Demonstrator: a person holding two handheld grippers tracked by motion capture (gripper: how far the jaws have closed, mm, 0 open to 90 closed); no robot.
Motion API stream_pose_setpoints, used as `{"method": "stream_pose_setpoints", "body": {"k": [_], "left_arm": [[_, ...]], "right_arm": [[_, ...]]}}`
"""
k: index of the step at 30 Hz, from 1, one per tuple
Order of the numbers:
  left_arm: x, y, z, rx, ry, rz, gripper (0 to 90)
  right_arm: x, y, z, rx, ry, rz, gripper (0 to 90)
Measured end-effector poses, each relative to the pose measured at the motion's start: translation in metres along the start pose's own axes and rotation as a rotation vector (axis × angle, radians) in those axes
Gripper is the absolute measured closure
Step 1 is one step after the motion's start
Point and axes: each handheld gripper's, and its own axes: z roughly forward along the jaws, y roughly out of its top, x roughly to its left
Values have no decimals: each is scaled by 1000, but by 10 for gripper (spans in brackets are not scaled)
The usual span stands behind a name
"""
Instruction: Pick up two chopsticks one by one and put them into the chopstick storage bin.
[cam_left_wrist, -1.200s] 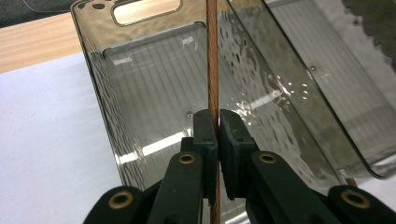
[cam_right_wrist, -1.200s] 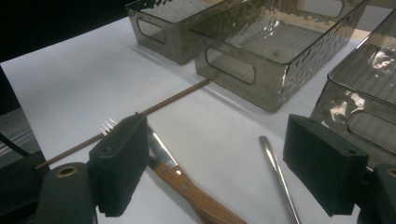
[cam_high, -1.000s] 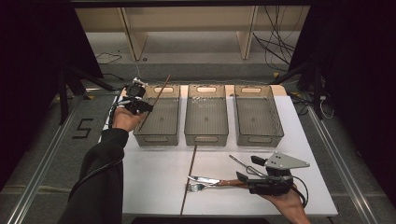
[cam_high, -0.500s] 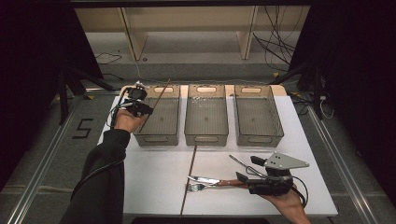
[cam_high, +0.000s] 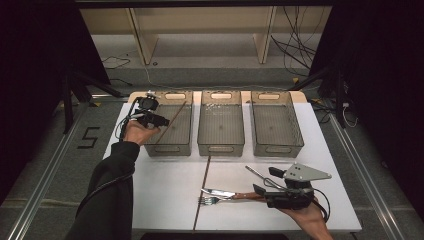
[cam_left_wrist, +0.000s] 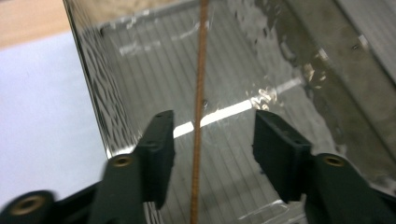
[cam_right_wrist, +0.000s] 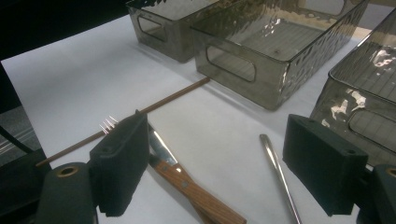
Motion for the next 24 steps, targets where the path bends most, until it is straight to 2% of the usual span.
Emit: {"method": "stream_pose_setpoints", "body": {"k": [2,5,12,14,16,24], "left_arm": [[-3,2,-4,-6,-12,1,400],[-10,5,-15,-25,-22,-1,373],[-22,5,-45,-63,-82,-59,290],[-26,0,-53,-67,-103,-75,273],[-30,-5,-59,-65,-112,-74,262],[-54,-35,-73,-62,-128,-43,207]], "right_arm": [[0,0,0,-1,-1,0,236],[0,0,0,0,-1,1,236],[0,0,0,2,-6,2,236],[-1,0,-1,4,-8,1,236],[-1,0,-1,4,-9,2,236],[0,0,1,7,-9,3,236]]}}
